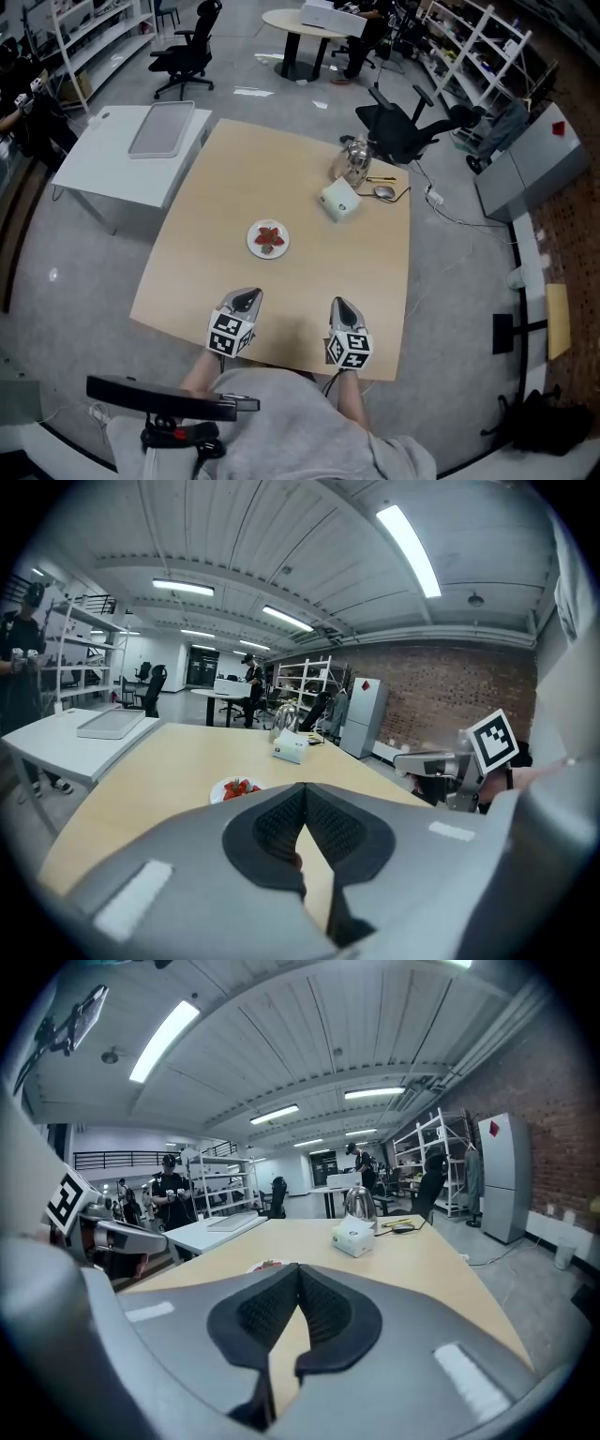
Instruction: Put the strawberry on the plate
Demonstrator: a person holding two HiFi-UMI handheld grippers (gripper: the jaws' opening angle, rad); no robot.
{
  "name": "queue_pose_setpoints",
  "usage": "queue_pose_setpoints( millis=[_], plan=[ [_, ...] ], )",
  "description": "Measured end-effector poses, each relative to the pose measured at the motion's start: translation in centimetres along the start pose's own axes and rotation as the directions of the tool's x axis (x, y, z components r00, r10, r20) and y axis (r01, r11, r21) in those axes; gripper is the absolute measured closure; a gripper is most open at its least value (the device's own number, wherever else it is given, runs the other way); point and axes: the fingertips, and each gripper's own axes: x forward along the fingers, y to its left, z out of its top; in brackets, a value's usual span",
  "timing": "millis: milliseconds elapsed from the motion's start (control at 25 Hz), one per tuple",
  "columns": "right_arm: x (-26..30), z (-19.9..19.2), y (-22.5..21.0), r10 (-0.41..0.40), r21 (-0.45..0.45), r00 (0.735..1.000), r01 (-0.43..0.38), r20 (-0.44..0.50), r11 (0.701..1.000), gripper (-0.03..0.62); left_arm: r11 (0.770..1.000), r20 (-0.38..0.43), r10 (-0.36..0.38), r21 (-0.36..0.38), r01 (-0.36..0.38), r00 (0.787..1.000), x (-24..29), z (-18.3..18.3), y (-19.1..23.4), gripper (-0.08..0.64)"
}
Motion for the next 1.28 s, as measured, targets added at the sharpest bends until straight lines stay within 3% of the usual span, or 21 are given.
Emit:
queue_pose_setpoints(
  millis=[520, 1280],
  plan=[
    [-2.9, -0.6, -2.8, -0.085, 0.041, 0.996, 0.083, 0.038, 0.996, 0.586, 0.994, -0.012, -0.092, 0.056, 0.093, 0.996, 3.3, 0.5, -3.0, 0.540],
    [-1.4, -0.5, -3.3, -0.074, 0.028, 0.997, 0.074, 0.007, 0.997, 0.586, 0.995, -0.013, -0.091, 0.049, 0.092, 0.996, 4.9, 0.8, -2.2, 0.540]
  ],
)
